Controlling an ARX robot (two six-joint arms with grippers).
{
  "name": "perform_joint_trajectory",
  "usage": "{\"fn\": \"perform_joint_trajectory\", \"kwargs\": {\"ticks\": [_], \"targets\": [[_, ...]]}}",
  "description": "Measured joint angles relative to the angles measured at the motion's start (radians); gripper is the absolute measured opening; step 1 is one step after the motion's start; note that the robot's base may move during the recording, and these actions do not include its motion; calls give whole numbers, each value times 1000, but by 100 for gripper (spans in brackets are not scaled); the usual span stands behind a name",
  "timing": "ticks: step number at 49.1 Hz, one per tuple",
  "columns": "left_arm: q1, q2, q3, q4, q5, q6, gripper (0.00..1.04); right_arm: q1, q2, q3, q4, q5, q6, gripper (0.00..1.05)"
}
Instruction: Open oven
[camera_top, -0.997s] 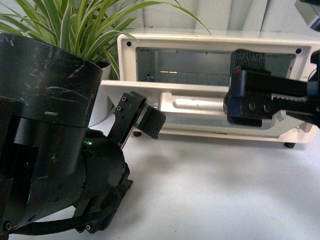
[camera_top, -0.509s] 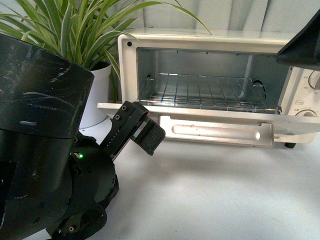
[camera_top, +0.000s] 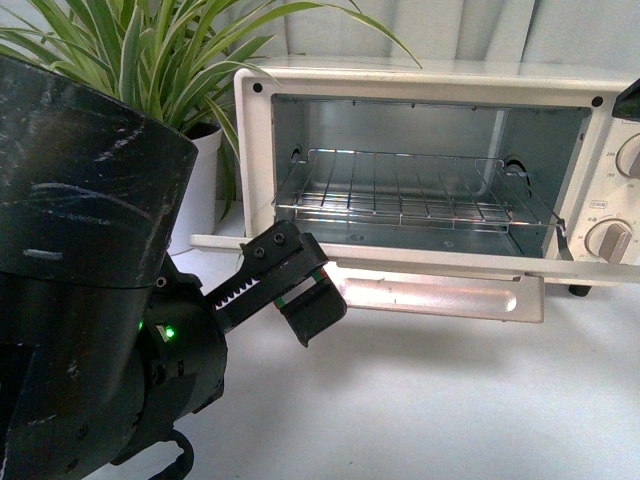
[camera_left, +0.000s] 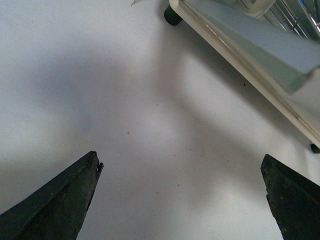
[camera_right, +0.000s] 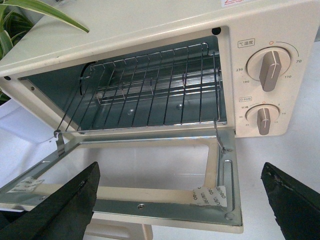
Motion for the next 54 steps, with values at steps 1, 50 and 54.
{"fn": "perform_joint_trajectory", "kwargs": {"ticks": [1, 50, 54], "targets": [[-1, -2, -2, -1, -3, 17, 98, 0, 0, -1, 0, 0, 0, 95], [-73, 29, -16, -101, -153, 558, 98, -11, -12, -55, 13, -15, 2, 95], [-77, 29, -17, -107, -152, 594, 98, -13, -12, -55, 13, -19, 2, 95]]}}
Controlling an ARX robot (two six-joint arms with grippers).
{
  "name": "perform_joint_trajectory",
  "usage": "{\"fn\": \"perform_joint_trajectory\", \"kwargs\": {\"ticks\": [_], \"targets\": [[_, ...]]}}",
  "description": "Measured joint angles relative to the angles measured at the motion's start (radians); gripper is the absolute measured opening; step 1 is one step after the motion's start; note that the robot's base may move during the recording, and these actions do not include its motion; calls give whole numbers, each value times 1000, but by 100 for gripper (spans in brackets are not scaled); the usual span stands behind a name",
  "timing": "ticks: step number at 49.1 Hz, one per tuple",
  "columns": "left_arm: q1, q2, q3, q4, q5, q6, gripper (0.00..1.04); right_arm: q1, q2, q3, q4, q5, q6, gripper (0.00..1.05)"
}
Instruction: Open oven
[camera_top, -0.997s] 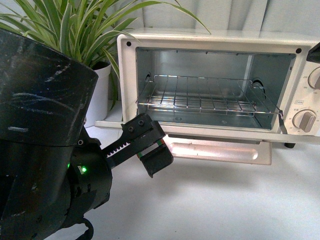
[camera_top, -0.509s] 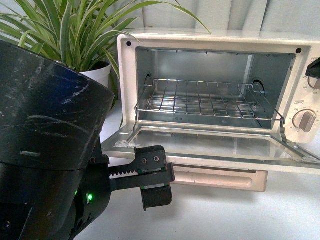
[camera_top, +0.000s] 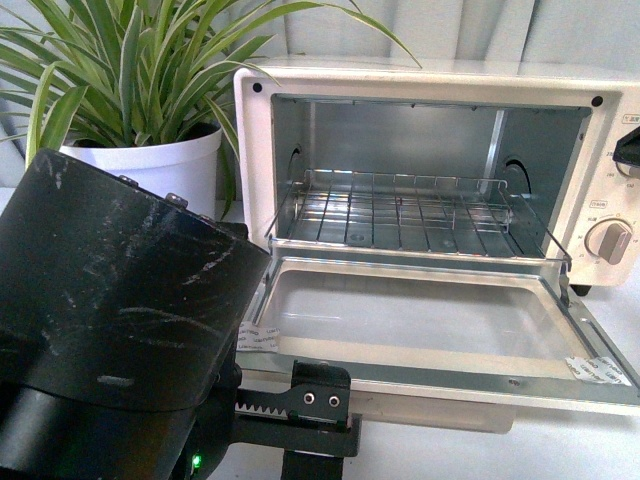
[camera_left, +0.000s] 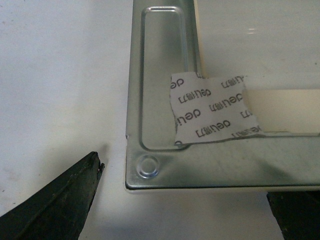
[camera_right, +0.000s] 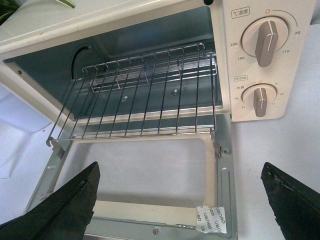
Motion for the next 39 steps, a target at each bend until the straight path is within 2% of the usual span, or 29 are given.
{"fn": "perform_joint_trajectory", "kwargs": {"ticks": [16, 22, 29, 39], "targets": [[-6, -80, -73, 21, 23, 94, 98, -2, -32, -29, -13, -45, -21, 95], [-13, -228, -165, 90, 49, 136, 98, -2, -93, -63, -35, -68, -60, 95], [-14, -402, -241, 84, 57, 164, 98, 3, -184, -135, -63, -76, -105, 95], [-27, -657, -344, 60, 32, 227, 98, 13, -383, -282, -98, -32, -152, 95]]}}
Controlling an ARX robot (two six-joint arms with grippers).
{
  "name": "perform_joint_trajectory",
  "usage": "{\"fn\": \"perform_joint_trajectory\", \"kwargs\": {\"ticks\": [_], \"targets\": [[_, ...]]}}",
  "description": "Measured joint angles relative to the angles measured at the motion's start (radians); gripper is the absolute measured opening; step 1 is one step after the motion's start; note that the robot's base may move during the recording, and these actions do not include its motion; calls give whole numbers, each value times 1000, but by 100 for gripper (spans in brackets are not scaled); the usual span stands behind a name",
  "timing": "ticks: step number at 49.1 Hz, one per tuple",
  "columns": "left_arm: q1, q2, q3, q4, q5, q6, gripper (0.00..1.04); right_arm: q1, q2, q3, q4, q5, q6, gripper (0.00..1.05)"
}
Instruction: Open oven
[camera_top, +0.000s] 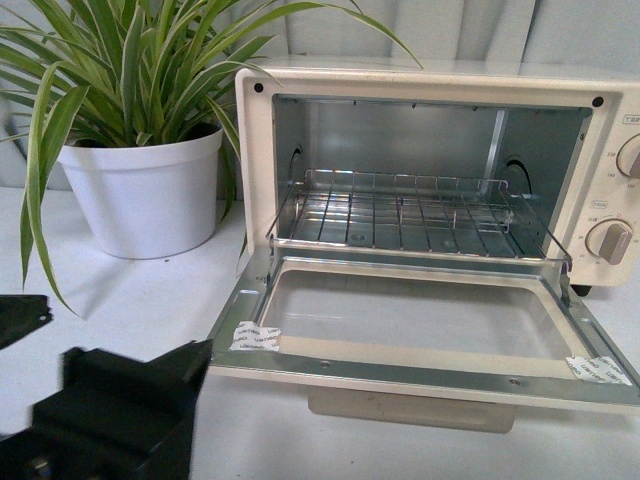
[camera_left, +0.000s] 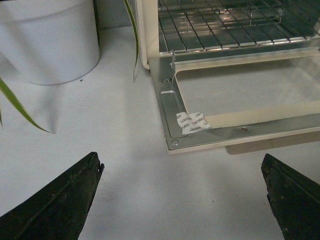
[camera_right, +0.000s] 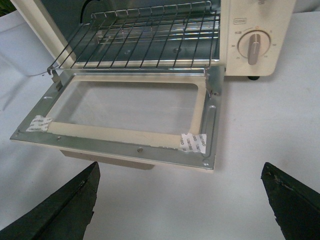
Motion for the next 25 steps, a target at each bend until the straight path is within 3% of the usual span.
{"fn": "perform_joint_trajectory", "kwargs": {"ticks": [25], "targets": [[-92, -447, -175, -161, -138, 86, 98, 28, -435, -170, -192, 76, 13, 95]]}}
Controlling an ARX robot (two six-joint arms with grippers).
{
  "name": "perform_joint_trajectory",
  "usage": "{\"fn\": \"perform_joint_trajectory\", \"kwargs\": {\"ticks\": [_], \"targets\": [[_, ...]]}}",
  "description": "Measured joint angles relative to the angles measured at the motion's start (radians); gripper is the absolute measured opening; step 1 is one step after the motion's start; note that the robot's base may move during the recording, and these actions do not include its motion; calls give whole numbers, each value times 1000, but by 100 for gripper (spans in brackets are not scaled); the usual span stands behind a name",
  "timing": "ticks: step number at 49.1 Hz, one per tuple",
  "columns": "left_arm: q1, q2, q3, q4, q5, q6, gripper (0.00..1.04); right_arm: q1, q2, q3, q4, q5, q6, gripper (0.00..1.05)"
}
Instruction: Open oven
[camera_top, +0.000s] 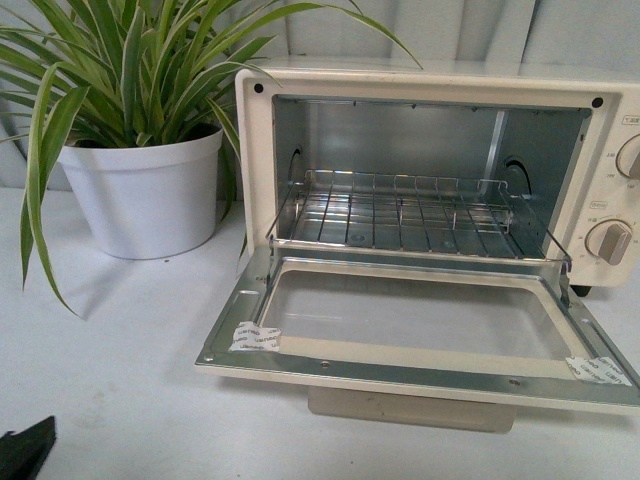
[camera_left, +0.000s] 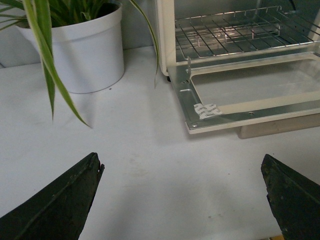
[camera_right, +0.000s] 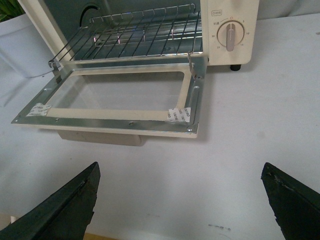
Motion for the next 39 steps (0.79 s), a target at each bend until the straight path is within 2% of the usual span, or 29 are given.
{"fn": "perform_joint_trajectory", "kwargs": {"ticks": [8, 19, 21, 24, 26, 28, 33, 36, 39], "targets": [[31, -117, -35, -63, 16, -20, 98, -24, -27, -24, 15, 5, 8, 95], [39, -126, -36, -65, 17, -32, 98, -27, -29, -24, 16, 3, 8, 95], [37, -126, -38, -61, 11, -32, 98, -18, -42, -37, 49, 39, -4, 93], [24, -145, -69, 23, -111, -34, 88, -5, -87, -97, 188, 155, -77, 83], [46, -189, -86, 23, -133, -37, 79, -15, -117, -121, 245, 173, -132, 74], [103, -257, -95, -20, -92, -39, 68, -39, -134, -124, 256, 156, -163, 65], [199, -351, -117, -80, 8, -42, 52, -88, -151, -133, 254, 108, -193, 47], [283, -413, -117, -138, 87, -43, 38, -118, -175, -154, 253, 77, -201, 35], [332, -446, -117, -167, 129, -43, 29, -180, -198, -172, 238, -13, -206, 24]]}}
